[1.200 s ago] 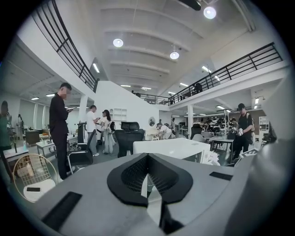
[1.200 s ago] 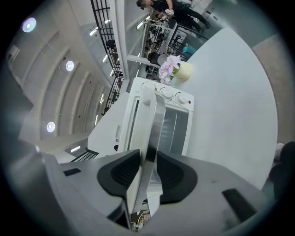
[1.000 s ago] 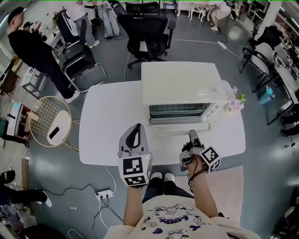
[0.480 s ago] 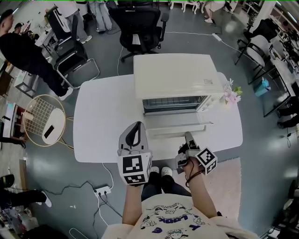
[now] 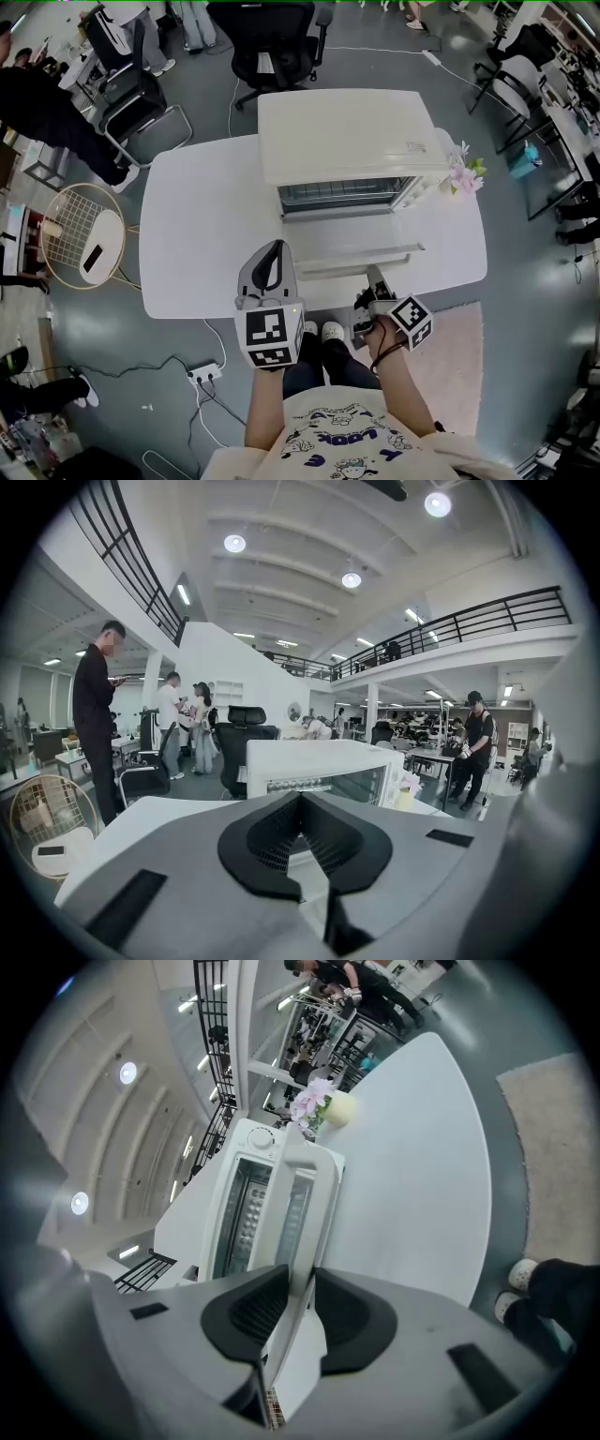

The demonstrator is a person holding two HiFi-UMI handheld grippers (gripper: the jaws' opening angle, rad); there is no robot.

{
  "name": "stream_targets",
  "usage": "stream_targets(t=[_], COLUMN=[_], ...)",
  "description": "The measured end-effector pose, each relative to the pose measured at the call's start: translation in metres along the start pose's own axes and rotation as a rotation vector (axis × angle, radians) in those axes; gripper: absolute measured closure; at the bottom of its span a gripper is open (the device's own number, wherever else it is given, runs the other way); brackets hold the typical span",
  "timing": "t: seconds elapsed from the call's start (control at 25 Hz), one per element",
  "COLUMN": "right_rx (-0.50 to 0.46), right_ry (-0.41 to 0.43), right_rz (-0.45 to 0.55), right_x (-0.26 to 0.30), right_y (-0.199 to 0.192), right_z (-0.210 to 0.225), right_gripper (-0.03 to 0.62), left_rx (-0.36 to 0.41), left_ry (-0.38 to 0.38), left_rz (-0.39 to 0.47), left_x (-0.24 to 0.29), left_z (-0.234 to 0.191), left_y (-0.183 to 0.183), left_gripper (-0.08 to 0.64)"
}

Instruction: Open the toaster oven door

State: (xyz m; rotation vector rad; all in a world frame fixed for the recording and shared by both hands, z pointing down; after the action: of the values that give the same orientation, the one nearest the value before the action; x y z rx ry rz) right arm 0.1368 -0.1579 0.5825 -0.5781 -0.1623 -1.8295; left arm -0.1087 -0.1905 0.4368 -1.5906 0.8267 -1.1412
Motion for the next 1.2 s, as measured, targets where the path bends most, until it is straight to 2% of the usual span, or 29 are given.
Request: stream_targets(t=[0.68,1.2], right_rx=[0.01,-0.03], right_ry=[-0.146,-0.19], right_rz=[-0.059,-0.1], right_x=[0.003,0.015], right_y=[-0.012,-0.017], right_z=[0.054,0.09], right_gripper=[0.515,0.515], left_rx=[-0.01,-0.014], left_ry=[-0.011,0.007], left_rz=[-0.056,-0.098], left_x=[0.01,0.011], left_z=[0.007,0.005], left_y=[-0.025,-0.044], left_gripper=[0.555,0.555])
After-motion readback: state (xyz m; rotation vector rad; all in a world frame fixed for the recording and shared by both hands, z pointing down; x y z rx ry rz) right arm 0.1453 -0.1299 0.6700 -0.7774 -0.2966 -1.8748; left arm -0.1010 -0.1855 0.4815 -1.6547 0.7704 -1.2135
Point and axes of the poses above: the fingertips, and each gripper's own axes: x forward along the fingers, z to its right, y out of its top, the point moved 8 cm from there along -x, backward along the fingers, and after that the axes turned 5 degrees about -y, right-handed, at the moved point
